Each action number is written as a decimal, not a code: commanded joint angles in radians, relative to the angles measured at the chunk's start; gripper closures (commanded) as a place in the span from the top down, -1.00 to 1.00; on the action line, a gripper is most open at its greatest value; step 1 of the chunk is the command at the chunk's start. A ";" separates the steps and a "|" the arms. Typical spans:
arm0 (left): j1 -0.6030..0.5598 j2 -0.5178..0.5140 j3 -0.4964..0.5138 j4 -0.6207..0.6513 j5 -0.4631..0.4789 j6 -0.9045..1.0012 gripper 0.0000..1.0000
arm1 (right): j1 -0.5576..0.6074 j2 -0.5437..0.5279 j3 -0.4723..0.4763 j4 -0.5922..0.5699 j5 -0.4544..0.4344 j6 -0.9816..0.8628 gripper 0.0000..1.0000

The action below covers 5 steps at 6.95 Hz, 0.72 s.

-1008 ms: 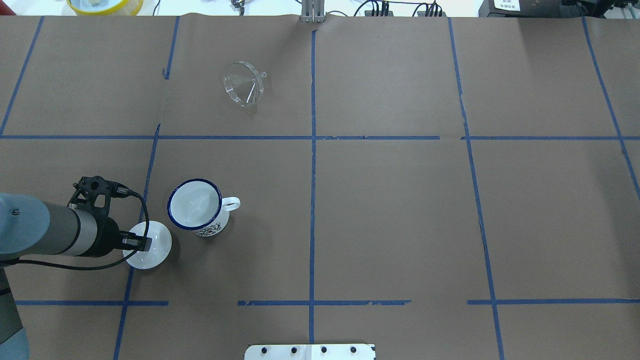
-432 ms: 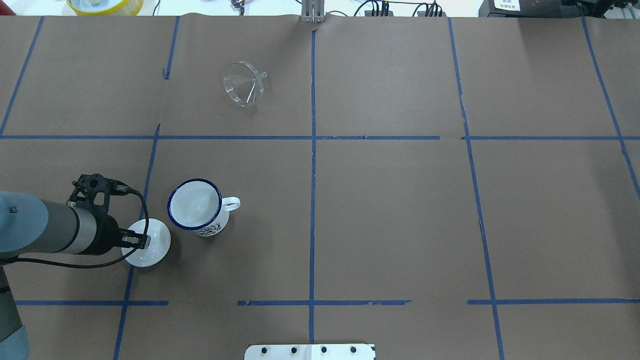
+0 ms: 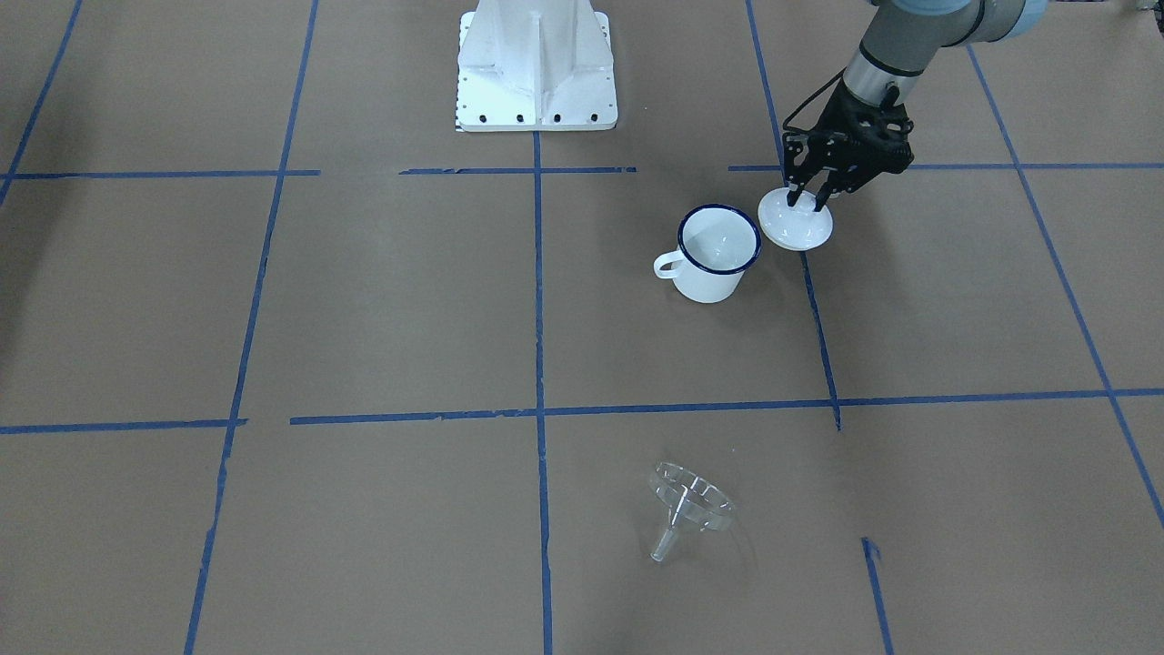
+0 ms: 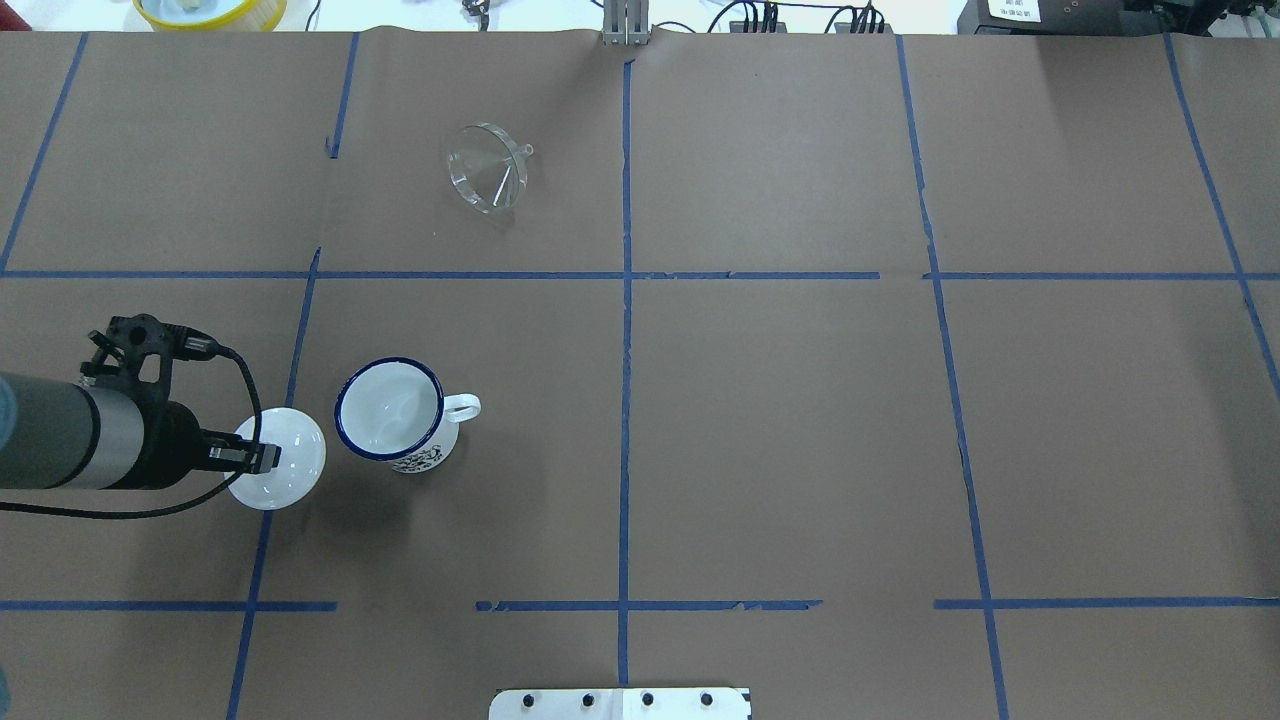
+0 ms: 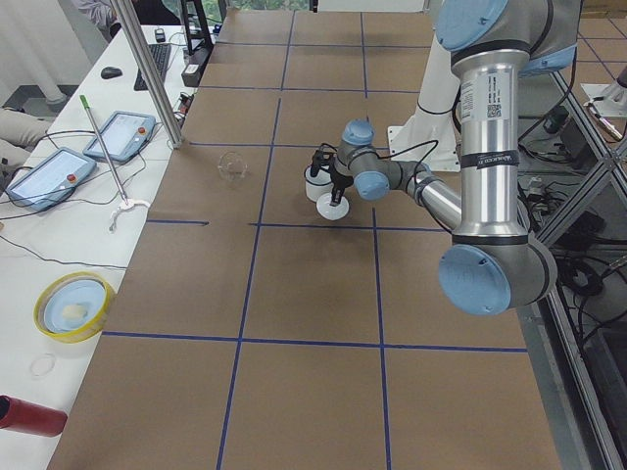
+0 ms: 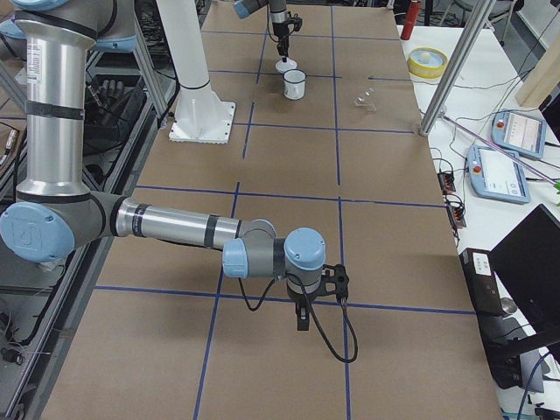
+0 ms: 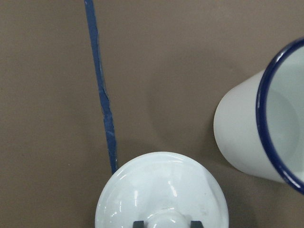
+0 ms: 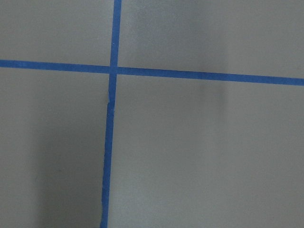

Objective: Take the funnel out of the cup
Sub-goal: 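Lift the white lid with the left gripper and carry it over the mug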

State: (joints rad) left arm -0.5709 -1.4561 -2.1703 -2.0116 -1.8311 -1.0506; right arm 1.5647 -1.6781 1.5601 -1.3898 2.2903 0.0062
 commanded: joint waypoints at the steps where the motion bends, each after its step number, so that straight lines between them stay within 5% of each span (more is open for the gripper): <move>1: -0.032 -0.042 -0.176 0.240 -0.005 0.000 -1.00 | 0.000 0.000 0.000 0.000 0.000 0.000 1.00; 3: -0.029 -0.337 -0.114 0.513 -0.007 -0.011 -1.00 | 0.000 0.000 0.000 0.000 0.000 0.000 1.00; 5: -0.021 -0.504 0.011 0.585 -0.010 -0.012 -1.00 | 0.000 0.000 0.000 0.000 0.000 0.000 1.00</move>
State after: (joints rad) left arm -0.5958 -1.8646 -2.2266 -1.4726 -1.8389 -1.0621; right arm 1.5647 -1.6781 1.5601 -1.3898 2.2902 0.0061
